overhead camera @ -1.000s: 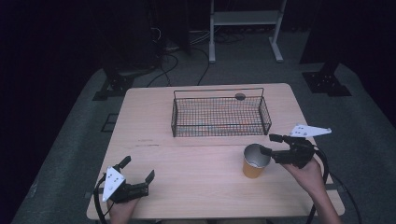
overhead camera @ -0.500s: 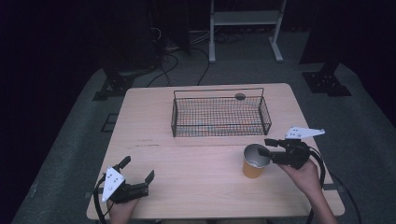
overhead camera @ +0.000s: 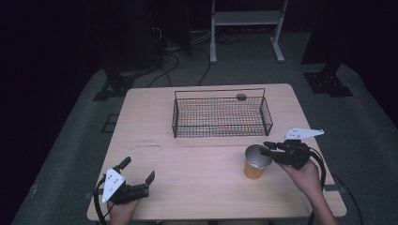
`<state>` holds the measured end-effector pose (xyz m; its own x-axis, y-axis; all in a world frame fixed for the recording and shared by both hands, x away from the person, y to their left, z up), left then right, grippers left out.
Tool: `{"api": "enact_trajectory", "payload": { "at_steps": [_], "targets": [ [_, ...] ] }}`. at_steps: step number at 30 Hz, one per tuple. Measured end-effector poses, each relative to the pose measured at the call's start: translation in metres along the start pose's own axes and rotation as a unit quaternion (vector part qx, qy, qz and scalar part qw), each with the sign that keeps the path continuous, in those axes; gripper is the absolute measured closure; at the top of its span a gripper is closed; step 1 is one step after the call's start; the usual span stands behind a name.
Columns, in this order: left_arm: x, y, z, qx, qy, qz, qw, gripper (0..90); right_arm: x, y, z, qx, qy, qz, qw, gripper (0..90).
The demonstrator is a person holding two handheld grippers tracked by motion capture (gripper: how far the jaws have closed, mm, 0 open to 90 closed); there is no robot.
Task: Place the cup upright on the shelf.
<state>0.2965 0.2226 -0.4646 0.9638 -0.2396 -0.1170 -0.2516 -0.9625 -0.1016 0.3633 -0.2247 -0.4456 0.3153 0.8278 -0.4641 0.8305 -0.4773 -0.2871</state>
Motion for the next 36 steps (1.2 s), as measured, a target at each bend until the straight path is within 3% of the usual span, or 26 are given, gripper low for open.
{"api": "enact_trajectory", "payload": {
  "at_steps": [16,36],
  "targets": [
    [-0.0011,-0.0009,-0.0006,0.001,0.002,-0.002,1.0,0.1,0.0035,0.0005,-0.0001,0.002,-0.009,0.001,1.0,79.3],
    [-0.0015,-0.0013,-0.0009,0.001,0.003,-0.003,1.0,0.1,0.0031,0.0003,-0.0009,0.009,-0.011,-0.009,0.9998,80.7]
  ]
}}
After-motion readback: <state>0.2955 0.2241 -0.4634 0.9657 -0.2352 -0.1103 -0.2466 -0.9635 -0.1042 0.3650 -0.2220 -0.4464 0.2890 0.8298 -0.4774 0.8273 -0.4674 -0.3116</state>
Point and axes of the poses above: each handheld gripper's, and its own axes: x roughly forward along the jaws, z roughly out of its underside, y roughly to its right, the point moved 7 cm from there along x, roughly forward along the jaws, and after that the axes turned 15 degrees about -z, right-handed, at the moved point
